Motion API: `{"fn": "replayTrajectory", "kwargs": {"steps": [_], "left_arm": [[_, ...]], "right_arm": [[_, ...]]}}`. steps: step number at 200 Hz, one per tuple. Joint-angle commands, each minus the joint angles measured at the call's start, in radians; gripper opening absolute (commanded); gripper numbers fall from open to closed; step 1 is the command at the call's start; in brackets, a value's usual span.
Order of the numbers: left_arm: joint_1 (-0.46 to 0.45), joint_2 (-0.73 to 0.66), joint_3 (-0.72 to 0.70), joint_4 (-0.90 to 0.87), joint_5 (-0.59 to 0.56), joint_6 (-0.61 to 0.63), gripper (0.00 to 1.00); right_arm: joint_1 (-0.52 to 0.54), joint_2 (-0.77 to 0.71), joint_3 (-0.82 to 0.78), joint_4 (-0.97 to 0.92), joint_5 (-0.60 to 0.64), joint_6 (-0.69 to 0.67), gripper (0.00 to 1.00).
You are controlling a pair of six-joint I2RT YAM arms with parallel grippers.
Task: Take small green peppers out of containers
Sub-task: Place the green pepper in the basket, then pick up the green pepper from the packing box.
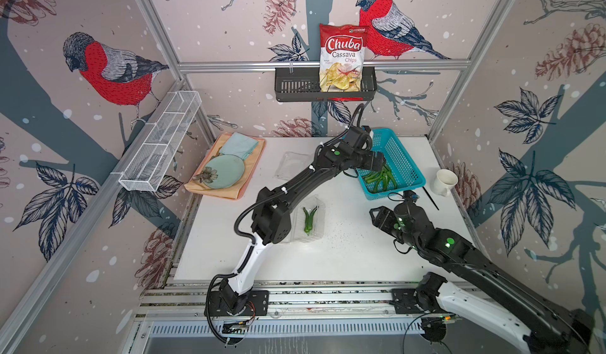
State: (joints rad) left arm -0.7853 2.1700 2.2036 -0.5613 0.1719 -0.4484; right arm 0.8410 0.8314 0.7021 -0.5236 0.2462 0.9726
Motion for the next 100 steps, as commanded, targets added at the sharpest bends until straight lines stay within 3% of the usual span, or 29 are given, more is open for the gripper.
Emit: {"fn": "replayTrajectory", "kwargs": {"steps": [1, 24, 69, 100], "left_arm": [[0.045, -0.169, -0.158, -0.082, -0.024, -0.05, 0.96], [0.111, -0.387, -0.431, -0.084, -0.072, -0.094, 0.95], [0.347, -0.814, -0.997, -0.084, -0.133, -0.184, 0.9], [0.437, -0.983, -1.22, -0.079, -0.105, -0.221, 0.88]], "right_arm": [[0.089, 0.126, 0.089, 0.058, 0.059, -0.041, 0.72], [0.18, 0.313, 0.237, 0.099, 0.038, -0.088, 0.73], [0.253, 0.702, 0.559, 0.074, -0.116, -0.175, 0.72], [0.258, 0.874, 0.687, 0.072, -0.194, -0.185, 0.71]]}}
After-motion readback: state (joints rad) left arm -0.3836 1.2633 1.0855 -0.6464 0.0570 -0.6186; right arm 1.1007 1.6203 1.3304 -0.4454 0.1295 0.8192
